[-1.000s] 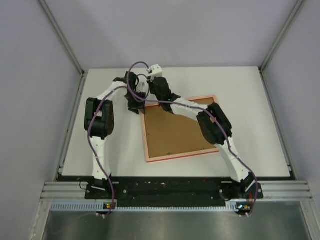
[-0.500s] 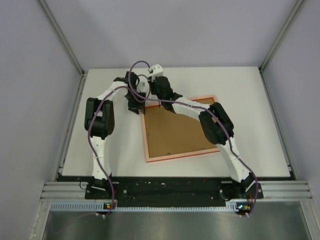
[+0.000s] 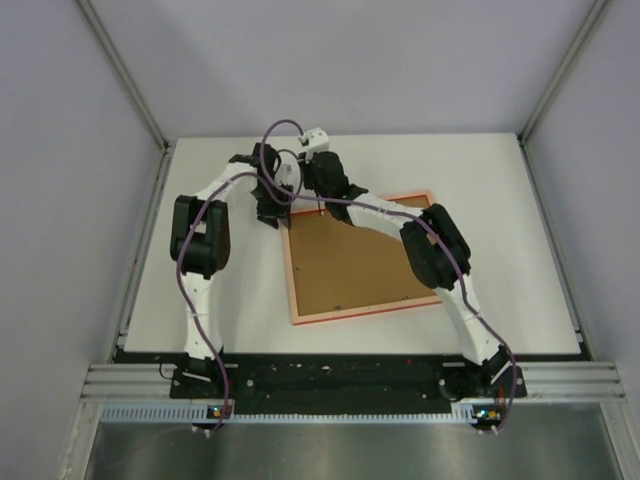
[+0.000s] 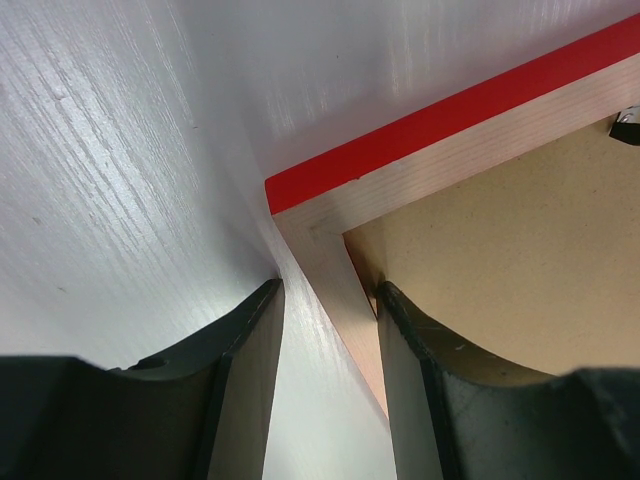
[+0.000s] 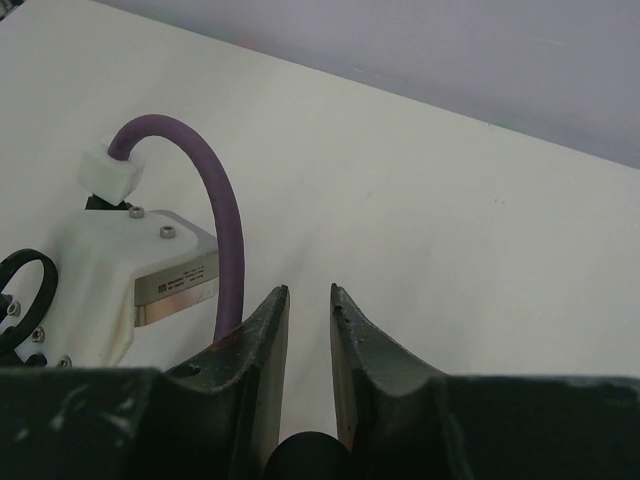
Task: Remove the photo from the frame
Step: Release the photo frame item from the photo frame.
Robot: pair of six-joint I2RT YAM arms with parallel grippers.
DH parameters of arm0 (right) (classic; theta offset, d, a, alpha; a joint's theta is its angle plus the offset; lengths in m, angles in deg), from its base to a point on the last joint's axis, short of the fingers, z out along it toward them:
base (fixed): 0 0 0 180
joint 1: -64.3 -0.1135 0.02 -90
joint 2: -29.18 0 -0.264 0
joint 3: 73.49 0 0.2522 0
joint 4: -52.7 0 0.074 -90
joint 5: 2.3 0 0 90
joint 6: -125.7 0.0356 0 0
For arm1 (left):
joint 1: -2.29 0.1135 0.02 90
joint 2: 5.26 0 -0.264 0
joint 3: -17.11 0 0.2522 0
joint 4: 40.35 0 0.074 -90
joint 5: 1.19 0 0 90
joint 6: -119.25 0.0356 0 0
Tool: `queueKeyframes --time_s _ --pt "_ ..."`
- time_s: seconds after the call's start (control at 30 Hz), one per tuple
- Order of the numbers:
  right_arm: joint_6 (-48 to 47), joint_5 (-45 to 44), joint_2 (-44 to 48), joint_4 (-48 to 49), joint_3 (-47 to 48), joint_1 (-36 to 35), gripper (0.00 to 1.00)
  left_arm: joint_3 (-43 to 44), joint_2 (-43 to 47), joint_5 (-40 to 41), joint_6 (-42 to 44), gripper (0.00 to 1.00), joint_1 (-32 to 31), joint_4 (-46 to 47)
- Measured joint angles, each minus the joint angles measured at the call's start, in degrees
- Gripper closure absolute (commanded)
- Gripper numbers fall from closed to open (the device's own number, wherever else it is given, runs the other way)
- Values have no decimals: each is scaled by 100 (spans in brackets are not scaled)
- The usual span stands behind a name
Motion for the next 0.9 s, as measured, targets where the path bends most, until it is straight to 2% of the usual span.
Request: queueKeyframes --time_s 0.9 --pt "184 258 -170 -551 577 74 100 0 -2 0 -22 52 -2 0"
